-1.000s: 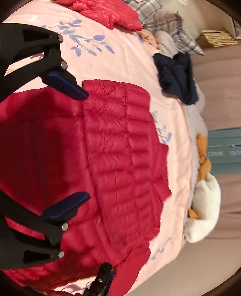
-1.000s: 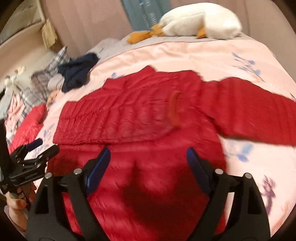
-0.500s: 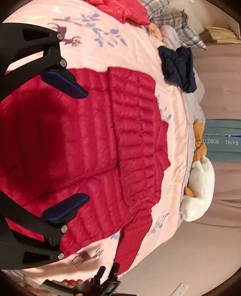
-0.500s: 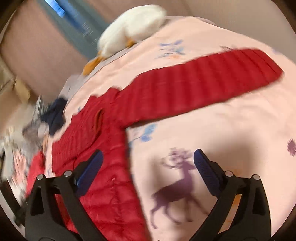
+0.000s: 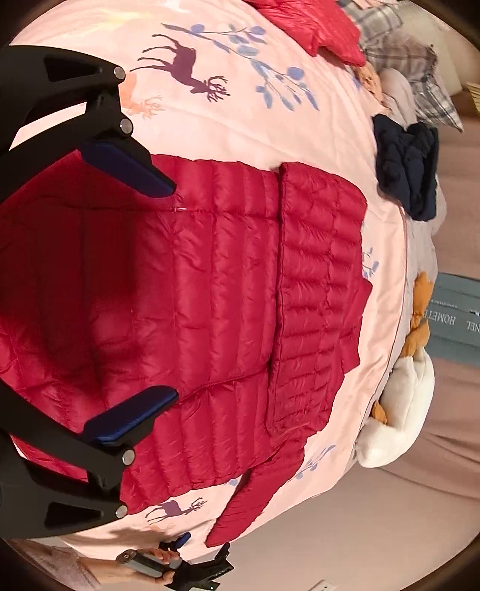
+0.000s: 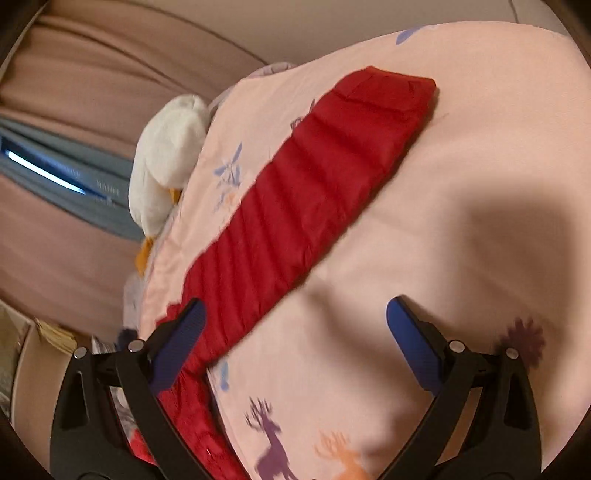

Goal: Fold large clothes
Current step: 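Grasp the other sleeve cuff with the right tool and lift it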

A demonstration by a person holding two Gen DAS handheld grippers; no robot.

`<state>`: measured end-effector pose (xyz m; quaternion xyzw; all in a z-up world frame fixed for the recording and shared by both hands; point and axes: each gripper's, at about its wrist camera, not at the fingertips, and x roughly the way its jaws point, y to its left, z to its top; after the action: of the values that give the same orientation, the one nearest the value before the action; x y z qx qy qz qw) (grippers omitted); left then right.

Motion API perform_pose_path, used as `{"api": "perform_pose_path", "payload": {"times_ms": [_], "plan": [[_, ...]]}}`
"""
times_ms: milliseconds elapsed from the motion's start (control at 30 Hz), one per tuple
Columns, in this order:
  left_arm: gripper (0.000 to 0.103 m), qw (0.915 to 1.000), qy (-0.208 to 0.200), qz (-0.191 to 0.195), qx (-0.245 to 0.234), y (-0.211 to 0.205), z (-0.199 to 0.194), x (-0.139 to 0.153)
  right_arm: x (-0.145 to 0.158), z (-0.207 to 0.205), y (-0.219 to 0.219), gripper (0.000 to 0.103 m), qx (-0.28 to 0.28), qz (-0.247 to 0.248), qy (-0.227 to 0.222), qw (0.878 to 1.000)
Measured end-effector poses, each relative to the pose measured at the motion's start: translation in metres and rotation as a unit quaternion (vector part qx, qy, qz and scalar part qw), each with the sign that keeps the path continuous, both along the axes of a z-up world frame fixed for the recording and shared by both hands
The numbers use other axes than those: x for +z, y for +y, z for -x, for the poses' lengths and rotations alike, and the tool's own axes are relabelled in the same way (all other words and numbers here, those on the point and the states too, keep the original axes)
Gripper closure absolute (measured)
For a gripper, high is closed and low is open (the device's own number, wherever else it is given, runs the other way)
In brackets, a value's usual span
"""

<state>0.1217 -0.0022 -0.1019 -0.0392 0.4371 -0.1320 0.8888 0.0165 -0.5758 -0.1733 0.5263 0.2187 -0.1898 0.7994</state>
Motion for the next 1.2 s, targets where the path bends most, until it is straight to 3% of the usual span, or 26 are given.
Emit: {"api": "perform_pose_path", "payload": {"times_ms": [400, 533, 600, 667, 767, 900, 1000, 1200], "plan": [[0.001, 0.9995, 0.012, 0.006, 0.027, 0.010, -0.007, -0.001, -0.010, -0.037, -0.034, 0.019, -0.089, 0.000, -0.016, 0.996], [0.001, 0.9988, 0.020, 0.016, 0.043, 0.019, -0.013, -0.002, -0.014, -0.046, -0.041, 0.035, -0.128, 0.006, -0.007, 0.992], [0.001, 0.9984, 0.022, 0.020, 0.049, 0.024, -0.013, -0.002, -0.015, -0.050, -0.043, 0.049, -0.136, 0.011, 0.008, 0.991], [0.001, 0.9978, 0.023, 0.024, 0.057, 0.030, -0.013, -0.002, -0.017, -0.052, -0.047, 0.070, -0.141, 0.015, 0.025, 0.990], [0.001, 0.9968, 0.021, 0.033, 0.069, 0.040, -0.010, 0.000, -0.017, -0.053, -0.049, 0.084, -0.141, 0.028, 0.045, 0.989], [0.001, 0.9951, 0.018, 0.043, 0.088, 0.055, -0.006, 0.001, 0.000, -0.055, -0.033, 0.095, -0.131, 0.088, 0.067, 0.985], [0.001, 0.9944, 0.015, 0.053, 0.090, 0.061, -0.004, 0.003, 0.032, -0.068, -0.008, 0.097, -0.101, 0.171, 0.082, 0.977], [0.001, 0.9941, 0.012, 0.071, 0.081, 0.065, 0.002, 0.003, 0.099, -0.095, 0.058, 0.098, -0.014, 0.308, 0.045, 0.950]]}}
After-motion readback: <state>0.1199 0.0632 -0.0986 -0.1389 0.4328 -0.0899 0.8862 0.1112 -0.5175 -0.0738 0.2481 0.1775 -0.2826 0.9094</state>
